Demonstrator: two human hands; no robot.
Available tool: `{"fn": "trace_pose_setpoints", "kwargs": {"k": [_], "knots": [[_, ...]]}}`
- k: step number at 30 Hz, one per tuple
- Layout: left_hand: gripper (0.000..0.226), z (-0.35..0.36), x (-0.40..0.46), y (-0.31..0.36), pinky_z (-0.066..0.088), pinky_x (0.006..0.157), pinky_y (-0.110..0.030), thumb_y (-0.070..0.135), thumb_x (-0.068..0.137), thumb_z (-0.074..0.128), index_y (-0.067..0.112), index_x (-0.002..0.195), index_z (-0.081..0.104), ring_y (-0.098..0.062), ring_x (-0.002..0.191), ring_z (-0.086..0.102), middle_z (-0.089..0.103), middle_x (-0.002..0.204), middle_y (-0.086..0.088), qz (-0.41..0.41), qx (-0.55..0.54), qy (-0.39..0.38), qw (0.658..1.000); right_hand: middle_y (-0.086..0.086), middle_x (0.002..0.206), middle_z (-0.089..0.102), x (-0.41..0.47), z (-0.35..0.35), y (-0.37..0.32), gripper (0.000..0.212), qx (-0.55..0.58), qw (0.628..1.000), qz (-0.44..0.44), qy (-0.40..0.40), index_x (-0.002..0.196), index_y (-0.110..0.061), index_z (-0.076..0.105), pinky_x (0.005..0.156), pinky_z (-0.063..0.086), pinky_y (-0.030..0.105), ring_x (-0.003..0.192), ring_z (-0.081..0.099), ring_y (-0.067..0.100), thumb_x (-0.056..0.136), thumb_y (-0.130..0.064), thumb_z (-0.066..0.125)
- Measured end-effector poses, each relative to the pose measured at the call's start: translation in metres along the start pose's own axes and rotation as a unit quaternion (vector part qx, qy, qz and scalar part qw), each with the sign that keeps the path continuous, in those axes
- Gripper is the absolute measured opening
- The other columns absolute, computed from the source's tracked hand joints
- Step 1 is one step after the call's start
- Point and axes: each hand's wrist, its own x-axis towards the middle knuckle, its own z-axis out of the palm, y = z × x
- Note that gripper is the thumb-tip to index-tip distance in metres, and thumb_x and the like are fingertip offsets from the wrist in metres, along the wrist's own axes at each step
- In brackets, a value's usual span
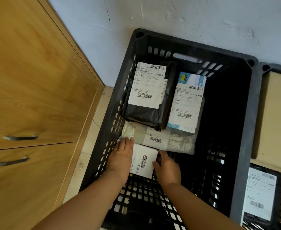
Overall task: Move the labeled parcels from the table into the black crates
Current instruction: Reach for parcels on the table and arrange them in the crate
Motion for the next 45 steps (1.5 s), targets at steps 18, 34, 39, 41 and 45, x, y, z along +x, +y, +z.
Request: {"fn": "trace_pose_setpoints", "kwargs": {"k": [18,34,39,41,45], "knots": [[0.064,-0.111,-0.103,0.017,0.038,0.103,-0.029,0.022,0.089,0.058,0.020,0.146,0.030,-0.021,0.128,0.043,0.042,0.144,-0.003,-0.053,-0.279,-0.033,0.958,0.004,0.126,0.058,-0.134,-0.138,-0.030,0.032,0.024,0.998,-0.027,-0.047,0.126,-0.017,0.055,0.087,0.046,0.028,0.109,0.057,0.020,0.099,-0.031,0.046],[0.036,-0.324,-0.256,0.209,0.048,0.089,-0.028,0.028,0.093,0.051,0.030,0.129,0.053,-0.010,0.112,0.056,0.059,0.127,0.009,0.068,-0.380,0.162,0.908,-0.003,0.129,0.053,-0.322,-0.340,0.051,0.037,0.005,0.967,-0.087,0.238,0.131,-0.022,0.052,0.097,0.041,0.029,0.116,0.051,0.016,0.094,-0.022,0.049],[0.035,-0.361,-0.320,0.332,0.046,0.093,-0.029,0.030,0.093,0.050,0.032,0.128,0.053,-0.010,0.114,0.055,0.059,0.127,0.010,0.144,-0.357,0.216,0.897,-0.006,0.130,0.051,-0.396,-0.404,0.153,0.038,0.005,0.946,-0.084,0.313,0.132,-0.025,0.051,0.103,0.039,0.030,0.119,0.048,0.012,0.094,-0.025,0.050],[0.034,-0.370,-0.344,0.385,0.048,0.093,-0.033,0.031,0.092,0.050,0.032,0.126,0.055,-0.011,0.111,0.056,0.060,0.124,0.010,0.175,-0.347,0.220,0.895,-0.006,0.130,0.052,-0.427,-0.429,0.202,0.038,-0.007,0.939,-0.077,0.336,0.132,-0.025,0.051,0.103,0.039,0.031,0.120,0.048,0.013,0.094,-0.027,0.050],[0.034,-0.384,-0.390,0.493,0.046,0.095,-0.031,0.032,0.093,0.051,0.027,0.127,0.056,-0.012,0.115,0.055,0.059,0.126,0.008,0.239,-0.342,0.238,0.877,-0.002,0.127,0.053,-0.488,-0.479,0.303,0.037,-0.030,0.924,-0.036,0.379,0.129,-0.024,0.054,0.097,0.042,0.031,0.115,0.053,0.018,0.092,-0.027,0.052]]}}
